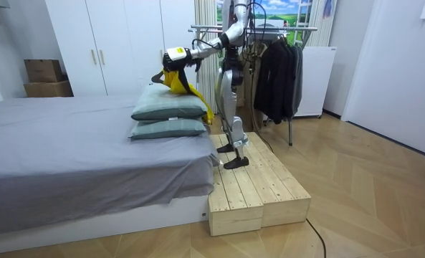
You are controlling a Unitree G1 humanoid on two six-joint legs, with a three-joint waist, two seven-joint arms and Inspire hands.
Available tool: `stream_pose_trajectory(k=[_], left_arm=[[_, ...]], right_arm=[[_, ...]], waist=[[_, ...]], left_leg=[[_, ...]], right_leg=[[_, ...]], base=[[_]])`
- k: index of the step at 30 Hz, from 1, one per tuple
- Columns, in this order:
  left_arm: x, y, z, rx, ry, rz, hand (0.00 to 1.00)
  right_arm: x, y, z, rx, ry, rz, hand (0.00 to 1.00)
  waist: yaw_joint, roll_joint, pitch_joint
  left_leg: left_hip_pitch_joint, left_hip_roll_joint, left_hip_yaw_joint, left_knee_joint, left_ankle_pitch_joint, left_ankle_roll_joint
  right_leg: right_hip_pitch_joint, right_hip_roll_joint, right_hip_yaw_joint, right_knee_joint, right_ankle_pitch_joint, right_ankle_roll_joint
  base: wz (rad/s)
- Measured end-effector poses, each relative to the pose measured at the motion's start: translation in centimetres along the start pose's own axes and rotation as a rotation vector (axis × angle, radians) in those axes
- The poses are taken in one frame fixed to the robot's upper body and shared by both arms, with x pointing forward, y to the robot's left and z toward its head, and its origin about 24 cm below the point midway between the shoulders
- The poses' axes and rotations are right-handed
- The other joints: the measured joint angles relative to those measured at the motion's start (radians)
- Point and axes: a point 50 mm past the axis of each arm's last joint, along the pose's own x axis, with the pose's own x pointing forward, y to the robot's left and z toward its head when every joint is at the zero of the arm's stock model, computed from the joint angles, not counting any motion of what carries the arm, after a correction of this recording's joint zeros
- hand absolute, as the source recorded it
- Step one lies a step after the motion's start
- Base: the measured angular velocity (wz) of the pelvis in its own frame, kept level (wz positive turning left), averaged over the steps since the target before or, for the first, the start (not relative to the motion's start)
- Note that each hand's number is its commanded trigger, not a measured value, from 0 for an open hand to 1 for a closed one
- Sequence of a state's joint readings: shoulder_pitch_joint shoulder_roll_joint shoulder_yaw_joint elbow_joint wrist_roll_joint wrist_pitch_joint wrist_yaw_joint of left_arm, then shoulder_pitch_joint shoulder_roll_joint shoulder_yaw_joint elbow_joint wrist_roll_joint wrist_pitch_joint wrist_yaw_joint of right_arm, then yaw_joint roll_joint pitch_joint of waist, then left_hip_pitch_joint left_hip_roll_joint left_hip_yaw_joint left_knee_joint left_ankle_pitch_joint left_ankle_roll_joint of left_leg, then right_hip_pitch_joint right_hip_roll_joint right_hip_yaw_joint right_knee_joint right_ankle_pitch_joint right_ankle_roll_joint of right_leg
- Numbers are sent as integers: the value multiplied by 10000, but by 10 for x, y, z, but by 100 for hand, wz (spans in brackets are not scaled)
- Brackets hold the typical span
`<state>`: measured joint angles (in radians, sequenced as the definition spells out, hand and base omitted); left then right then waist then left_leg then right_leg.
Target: Hang clothes
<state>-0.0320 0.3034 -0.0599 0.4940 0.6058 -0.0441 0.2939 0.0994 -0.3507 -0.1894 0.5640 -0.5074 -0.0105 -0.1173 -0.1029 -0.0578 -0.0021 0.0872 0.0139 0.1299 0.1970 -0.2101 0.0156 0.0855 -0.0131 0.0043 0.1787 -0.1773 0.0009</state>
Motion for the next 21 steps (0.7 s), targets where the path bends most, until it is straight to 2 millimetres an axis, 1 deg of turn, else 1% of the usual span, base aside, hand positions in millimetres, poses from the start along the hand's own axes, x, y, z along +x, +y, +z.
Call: stream_pose_trajectory(k=[1, 3, 6, 10, 12, 16, 18, 21], left_arm=[[0, 2, 2, -25, -108, 68, 100], [2, 8, 13, 99, -626, 362, 100], [2, 9, 16, 213, -800, 398, 100], [2, 7, 17, 213, -819, 303, 100], [2, 6, 18, 253, -871, 149, 100], [2, 8, 22, 461, -1081, 55, 100], [2, 8, 24, 457, -1150, 75, 100], [2, 7, 25, 695, -1230, -5, 100]], right_arm=[[1, -4, 7, -28, -303, -163, 0], [1, -17, 31, -256, -1355, -693, 0], [-2, -24, 55, -295, -2462, -997, 0], [-6, -23, 74, -382, -3249, -900, 0], [-7, -24, 85, -388, -3689, -835, 0], [-4, -24, 98, -375, -4050, -531, 0], [-3, -24, 106, -385, -4269, -410, 0], [-2, -21, 118, -511, -4641, -166, 0]], waist=[[-5, -5, 3], [45, -49, 10], [261, -41, 13], [337, -8, 36], [474, 40, 65], [627, 58, 78], [763, 76, 90], [816, 75, 91]], left_leg=[[-27, 0, -7, 3, 0, 0], [-32, 3, -16, 15, 0, 1], [130, 19, 47, 26, 1, 1], [125, 24, 69, 7, 1, 1], [101, 23, 76, -6, 0, 1], [95, 33, 65, -9, 0, 0], [100, 37, 65, -4, 0, 0], [83, 41, 41, -4, 1, -1]], right_leg=[[-22, -1, -3, 10, 0, 0], [-46, -1, -16, 66, 0, 0], [65, 1, 24, 70, 2, 3], [37, 2, 30, 73, 2, 3], [10, 4, 41, 71, 2, 3], [44, 18, 48, 69, 3, 3], [22, 19, 37, 69, 3, 2], [9, 17, -20, 72, 3, 2]], base=[[0], [0], [-11], [-3], [-2], [0], [0], [4]])
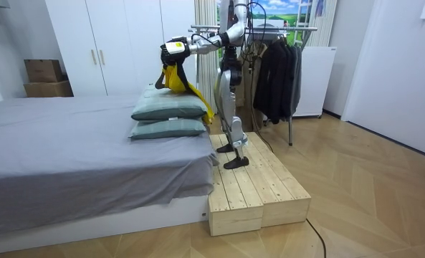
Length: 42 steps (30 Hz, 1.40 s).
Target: Hang clothes
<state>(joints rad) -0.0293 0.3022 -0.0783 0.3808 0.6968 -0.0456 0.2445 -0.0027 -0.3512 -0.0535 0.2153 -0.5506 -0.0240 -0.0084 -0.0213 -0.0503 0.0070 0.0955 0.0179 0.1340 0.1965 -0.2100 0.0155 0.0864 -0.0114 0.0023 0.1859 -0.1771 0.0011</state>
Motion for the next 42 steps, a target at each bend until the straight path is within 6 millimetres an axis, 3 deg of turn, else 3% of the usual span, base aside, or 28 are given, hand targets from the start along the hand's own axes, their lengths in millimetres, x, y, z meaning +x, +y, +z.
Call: stream_pose_trajectory(k=[6, 16, 24, 30, 42], left_arm=[[0, 0, 2, 122, -118, -110, 100], [1, 1, 13, 333, -504, 38, 100], [0, -3, 18, 950, -764, -81, 100], [0, -8, 24, 1045, -902, -67, 100], [-4, -16, 37, 1012, -1546, 438, 100]], right_arm=[[11, -1, 18, -50, -632, 55, 0], [10, 10, 22, 354, -775, 1009, 0], [7, 40, 6, 2851, 205, 2191, 0], [3, 61, 6, 4309, 503, 3049, 0], [-3, 104, -9, 5324, 1971, 4426, 0]], waist=[[37, -33, 6], [110, -38, 2], [190, 40, 27], [290, 111, 27], [191, 230, 42]], left_leg=[[-9, -2, -10, -31, -1, -1], [-31, -9, -41, 9, 0, 0], [-1, -3, -70, 8, 0, -1], [4, 0, -56, 15, 0, -1], [-152, -53, -439, 95, 0, 0]], right_leg=[[18, -2, -43, 9, 1, -1], [61, -16, -49, -8, 1, -1], [120, -14, -153, -36, 1, -1], [117, -23, -200, -20, 3, -4], [164, -69, -515, -27, 7, -6]], base=[[1], [0], [2], [0], [8]])
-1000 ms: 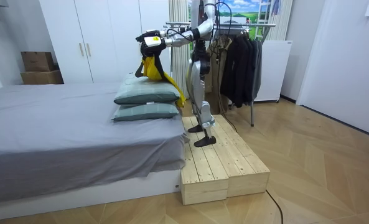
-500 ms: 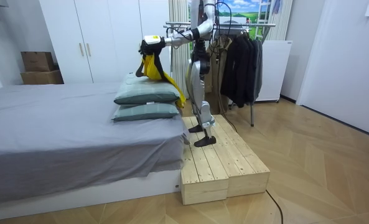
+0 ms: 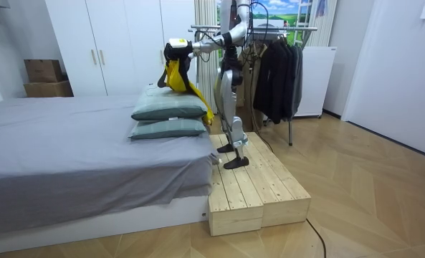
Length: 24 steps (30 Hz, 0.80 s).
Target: Hang clothes
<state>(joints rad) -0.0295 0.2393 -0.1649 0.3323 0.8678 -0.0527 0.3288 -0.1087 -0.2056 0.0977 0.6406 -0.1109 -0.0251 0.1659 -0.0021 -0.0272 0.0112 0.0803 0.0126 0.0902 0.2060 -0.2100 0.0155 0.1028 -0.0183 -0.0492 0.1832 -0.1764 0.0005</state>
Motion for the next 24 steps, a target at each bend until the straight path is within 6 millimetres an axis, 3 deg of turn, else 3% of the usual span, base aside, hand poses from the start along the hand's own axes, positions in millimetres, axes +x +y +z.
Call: stream_pose_trajectory(k=[8, 18, 24], left_arm=[[0, 4, 7, 189, -653, 818, 100], [0, 18, 35, -99, -2219, 2045, 100], [-2, 35, 58, 101, -3522, 2801, 100]], right_arm=[[2, 6, -21, 1696, 728, 62, 0], [-3, 15, -49, 2070, 1874, 189, 0], [-2, 11, -50, 2001, 1884, 11, 0]], waist=[[-74, 310, -35], [-144, 331, -46], [-176, 428, -107]], left_leg=[[-87, -42, -136, -1, 1, 2], [-183, -65, -128, 0, 9, 7], [-293, -86, -116, 12, 35, 41]], right_leg=[[-2, -39, -221, -43, 1, 0], [-46, -70, -309, -164, 11, -10], [-151, -100, -377, -161, 11, -10]], base=[[7], [1], [-1]])
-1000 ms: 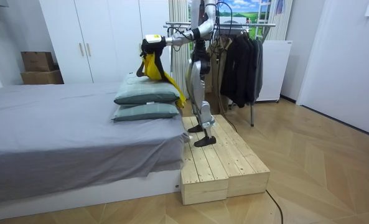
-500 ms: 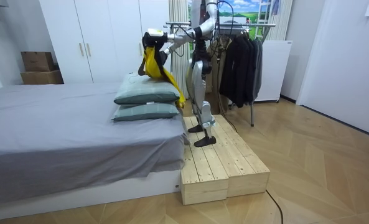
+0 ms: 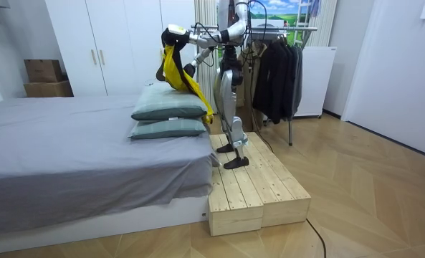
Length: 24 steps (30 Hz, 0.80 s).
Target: Hang clothes
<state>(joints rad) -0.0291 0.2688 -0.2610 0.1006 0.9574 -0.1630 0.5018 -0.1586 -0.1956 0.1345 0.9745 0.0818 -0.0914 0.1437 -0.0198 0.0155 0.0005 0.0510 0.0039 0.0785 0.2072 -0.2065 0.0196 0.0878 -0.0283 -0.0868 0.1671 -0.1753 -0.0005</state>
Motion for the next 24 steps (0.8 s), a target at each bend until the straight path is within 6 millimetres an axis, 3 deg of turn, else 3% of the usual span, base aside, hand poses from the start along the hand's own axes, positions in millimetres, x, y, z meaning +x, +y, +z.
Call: stream_pose_trajectory(k=[3, 10, 15, 24], left_arm=[[1, 3, 8, 65, -570, 69, 100], [2, 6, 20, 156, -1574, 179, 100], [0, 5, 23, 101, -1936, 174, 100], [-6, 5, 28, 216, -2474, 11, 100]], right_arm=[[0, 0, -1, 5, 0, -22, 0], [0, -1, -4, 45, 5, -113, 0], [-2, -4, -8, 482, -45, -334, 0], [-2, -7, -8, 600, -82, -451, 0]], waist=[[-23, 75, -46], [-60, 105, -29], [-83, 207, 35], [-129, 170, 64]], left_leg=[[54, -2, 2, -25, 2, 3], [128, -7, -2, -29, 2, 2], [141, -5, -5, -29, 3, 2], [132, -25, -130, -29, 3, 2]], right_leg=[[32, -4, 1, -4, 0, 0], [181, -12, -40, -131, 3, 4], [228, -12, -107, -148, 3, 5], [252, -25, -176, -153, 3, 6]], base=[[-1], [0], [3], [1]])
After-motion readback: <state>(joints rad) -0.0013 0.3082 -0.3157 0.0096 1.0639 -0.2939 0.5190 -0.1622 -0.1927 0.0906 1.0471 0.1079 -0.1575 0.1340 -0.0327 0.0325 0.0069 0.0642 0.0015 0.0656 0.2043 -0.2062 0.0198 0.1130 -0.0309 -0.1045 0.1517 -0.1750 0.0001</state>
